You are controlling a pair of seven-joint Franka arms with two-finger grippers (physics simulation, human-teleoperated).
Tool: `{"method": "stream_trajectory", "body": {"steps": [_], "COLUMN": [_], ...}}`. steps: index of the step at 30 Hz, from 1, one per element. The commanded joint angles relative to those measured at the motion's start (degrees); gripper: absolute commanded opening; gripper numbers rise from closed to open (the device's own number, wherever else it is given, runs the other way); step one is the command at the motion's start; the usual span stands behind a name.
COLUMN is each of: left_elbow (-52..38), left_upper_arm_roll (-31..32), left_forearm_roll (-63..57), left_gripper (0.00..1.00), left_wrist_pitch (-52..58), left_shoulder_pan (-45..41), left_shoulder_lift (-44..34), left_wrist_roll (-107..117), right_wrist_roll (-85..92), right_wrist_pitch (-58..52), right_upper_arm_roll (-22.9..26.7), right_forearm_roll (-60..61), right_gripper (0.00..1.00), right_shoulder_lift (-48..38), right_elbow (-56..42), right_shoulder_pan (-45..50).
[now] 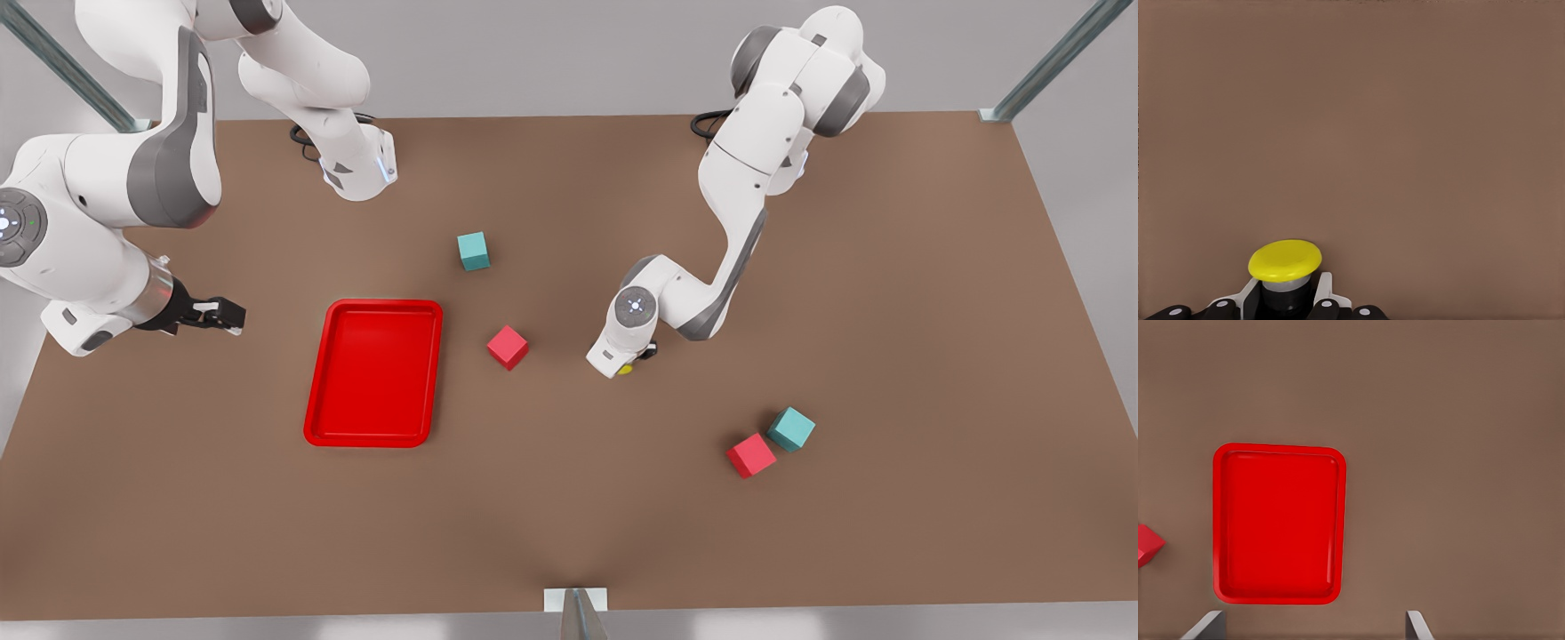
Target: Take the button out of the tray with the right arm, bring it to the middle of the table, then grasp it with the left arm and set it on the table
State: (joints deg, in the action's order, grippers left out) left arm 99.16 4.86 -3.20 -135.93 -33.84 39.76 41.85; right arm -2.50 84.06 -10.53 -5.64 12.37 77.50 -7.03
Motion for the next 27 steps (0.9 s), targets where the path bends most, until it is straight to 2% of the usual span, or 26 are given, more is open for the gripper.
{"method": "stream_trajectory", "body": {"steps": [1, 5, 7, 10, 13, 15, 18, 22, 27], "left_elbow": [-0.55, -2.66, -3.97, -5.73, -6.88, -8.11, -8.2, -8.2, -8.2], "left_upper_arm_roll": [-0.02, -1.08, -1.78, -2.66, -2.75, -2.57, -2.92, -3.01, -2.92], "left_forearm_roll": [-0.49, -1.46, -8.3, -13.66, -21.4, -32.3, -46.97, -58.05, -64.83], "left_gripper": [0.46, 0.46, 0.46, 0.46, 0.46, 0.46, 0.46, 0.46, 0.46], "left_wrist_pitch": [0.14, 0.05, 0.05, 0.05, -0.04, 4.45, 17.88, 30.9, 31.61], "left_shoulder_pan": [0.0, 0.0, 0.18, 0.26, 0.35, -0.17, -3.6, -5.8, -8.44], "left_shoulder_lift": [-0.21, -1.18, -1.71, -1.44, -1.09, -1.09, -0.91, 0.84, 2.86], "left_wrist_roll": [0.42, 1.83, 5.86, 23.42, 56.72, 78.46, 91.46, 109.22, 126.54], "right_wrist_roll": [0.22, 0.22, 0.22, 0.13, 0.22, 0.22, 0.22, 0.22, 0.22], "right_wrist_pitch": [-0.03, -0.03, -0.03, -0.03, -0.03, -0.03, -0.03, -0.03, -0.03], "right_upper_arm_roll": [-0.02, -0.02, -0.02, -0.02, -0.02, -0.02, -0.02, -0.02, -0.02], "right_forearm_roll": [0.02, 0.02, 0.02, -0.07, -0.07, -0.16, -0.16, -0.16, -0.16], "right_gripper": [1.0, 1.0, 1.0, 1.0, 1.0, 1.0, 1.0, 1.0, 1.0], "right_shoulder_lift": [-0.06, -0.06, -0.06, -0.06, -0.06, -0.06, -0.06, 0.02, 0.02], "right_elbow": [-0.07, 0.02, 0.02, -0.07, -0.07, 0.02, 0.02, -0.07, 0.02], "right_shoulder_pan": [0.09, 0.09, 0.0, 0.09, 0.09, 0.09, 0.09, 0.18, 0.27]}}
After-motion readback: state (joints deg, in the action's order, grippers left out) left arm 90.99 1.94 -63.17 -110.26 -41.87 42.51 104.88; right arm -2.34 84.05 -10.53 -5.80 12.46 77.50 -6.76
